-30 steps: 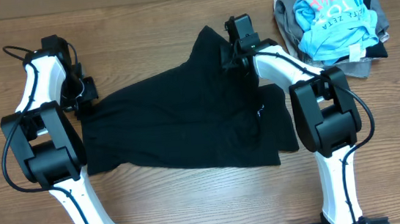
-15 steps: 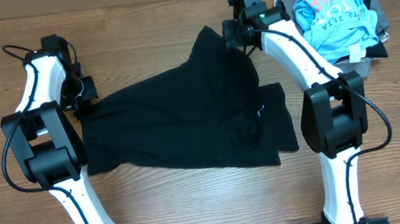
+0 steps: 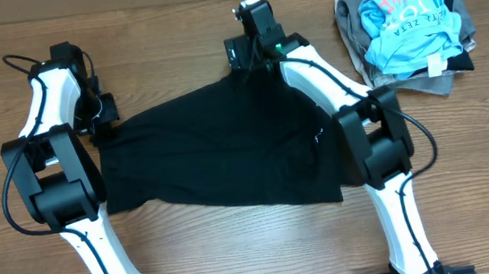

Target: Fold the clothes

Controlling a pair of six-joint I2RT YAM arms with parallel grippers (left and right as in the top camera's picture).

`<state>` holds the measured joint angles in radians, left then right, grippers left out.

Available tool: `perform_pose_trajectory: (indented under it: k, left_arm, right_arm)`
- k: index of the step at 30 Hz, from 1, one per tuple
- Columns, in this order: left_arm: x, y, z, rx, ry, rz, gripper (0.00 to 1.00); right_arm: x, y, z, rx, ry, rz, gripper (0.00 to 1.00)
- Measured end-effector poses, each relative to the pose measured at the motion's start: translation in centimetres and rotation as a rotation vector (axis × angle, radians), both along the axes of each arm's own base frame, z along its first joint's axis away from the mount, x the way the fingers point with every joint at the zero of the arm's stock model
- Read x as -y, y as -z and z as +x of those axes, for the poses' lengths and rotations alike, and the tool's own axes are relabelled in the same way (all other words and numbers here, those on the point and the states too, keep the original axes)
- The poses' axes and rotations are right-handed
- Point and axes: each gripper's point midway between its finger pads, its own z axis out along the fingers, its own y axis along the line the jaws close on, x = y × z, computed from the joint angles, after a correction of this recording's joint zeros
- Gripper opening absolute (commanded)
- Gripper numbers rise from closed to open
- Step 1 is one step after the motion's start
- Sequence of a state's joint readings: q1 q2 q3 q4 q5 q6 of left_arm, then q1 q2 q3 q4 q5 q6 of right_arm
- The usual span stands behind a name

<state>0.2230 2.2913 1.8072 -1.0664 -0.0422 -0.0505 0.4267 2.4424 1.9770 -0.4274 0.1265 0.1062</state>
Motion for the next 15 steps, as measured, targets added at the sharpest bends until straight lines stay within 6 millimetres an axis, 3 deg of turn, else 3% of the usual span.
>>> perform_pose_trajectory:
  k: [3, 6, 9, 12, 15]
  left_arm:
    - [0.0, 0.0, 0.0, 0.0, 0.0, 0.0, 0.04]
    - [0.0, 0.0, 0.0, 0.001, 0.0, 0.0, 0.04]
    - [0.0, 0.0, 0.1, 0.003, 0.0, 0.001, 0.04]
    - [-0.1, 0.0, 0.3, 0.014, 0.0, 0.003, 0.04]
    - [-0.1, 0.0, 0.6, 0.026, 0.0, 0.006, 0.04]
  right_arm:
    - [1.6, 2.7, 0.8, -0.01, 0.037, -0.026, 0.92]
    - [2.9, 3.5, 1.7, 0.004, 0.067, -0.031, 0.84]
    - [3.8, 3.2, 2.4, 0.026, 0.089, -0.027, 0.54]
    - [4.0, 3.1, 2.6, 0.031, 0.104, -0.019, 0.18]
    - [4.1, 3.0, 2.4, 0.009, 0.112, -0.024, 0.06]
